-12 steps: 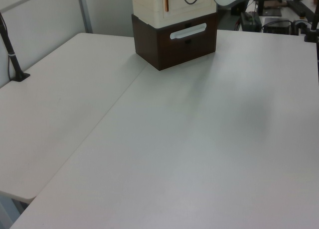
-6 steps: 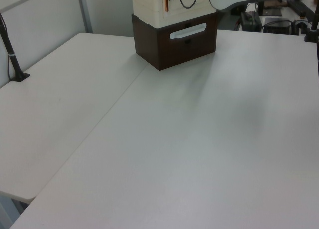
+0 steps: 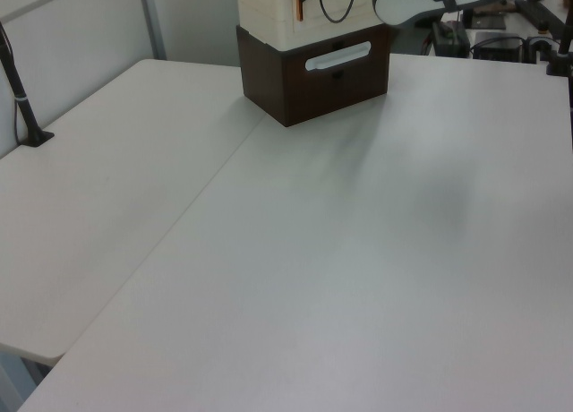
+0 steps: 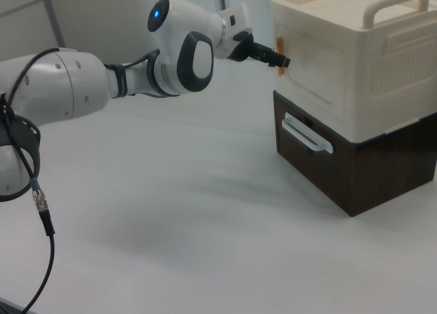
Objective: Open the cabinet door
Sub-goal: 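Lower the open gripper around the orange tab on the door edge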
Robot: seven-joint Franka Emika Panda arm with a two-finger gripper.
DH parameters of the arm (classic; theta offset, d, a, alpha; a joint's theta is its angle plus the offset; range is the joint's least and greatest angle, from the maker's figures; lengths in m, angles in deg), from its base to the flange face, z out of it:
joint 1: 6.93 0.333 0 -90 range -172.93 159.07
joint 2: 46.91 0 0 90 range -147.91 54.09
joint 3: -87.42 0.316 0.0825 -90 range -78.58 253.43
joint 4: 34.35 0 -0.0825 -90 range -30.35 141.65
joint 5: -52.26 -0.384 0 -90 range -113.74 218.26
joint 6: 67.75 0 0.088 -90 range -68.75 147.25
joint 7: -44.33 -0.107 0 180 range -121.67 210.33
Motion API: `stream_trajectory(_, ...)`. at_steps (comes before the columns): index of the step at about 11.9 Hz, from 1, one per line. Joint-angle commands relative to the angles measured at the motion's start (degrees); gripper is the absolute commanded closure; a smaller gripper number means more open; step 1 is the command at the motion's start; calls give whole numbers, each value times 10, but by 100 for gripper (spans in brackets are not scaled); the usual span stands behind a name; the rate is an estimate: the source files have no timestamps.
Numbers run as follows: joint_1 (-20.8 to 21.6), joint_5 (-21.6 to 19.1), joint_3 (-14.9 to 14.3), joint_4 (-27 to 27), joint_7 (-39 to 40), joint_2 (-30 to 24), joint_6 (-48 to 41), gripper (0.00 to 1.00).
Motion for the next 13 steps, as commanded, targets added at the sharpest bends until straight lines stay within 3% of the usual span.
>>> stream_trajectory(1, -5, 22, -8, -33, -18, 19, 18, 0)
stream_trajectory(7, -7, 24, -15, -46, -17, 43, 18, 4)
stream_trajectory(13, -7, 38, -20, -46, -17, 43, 18, 22)
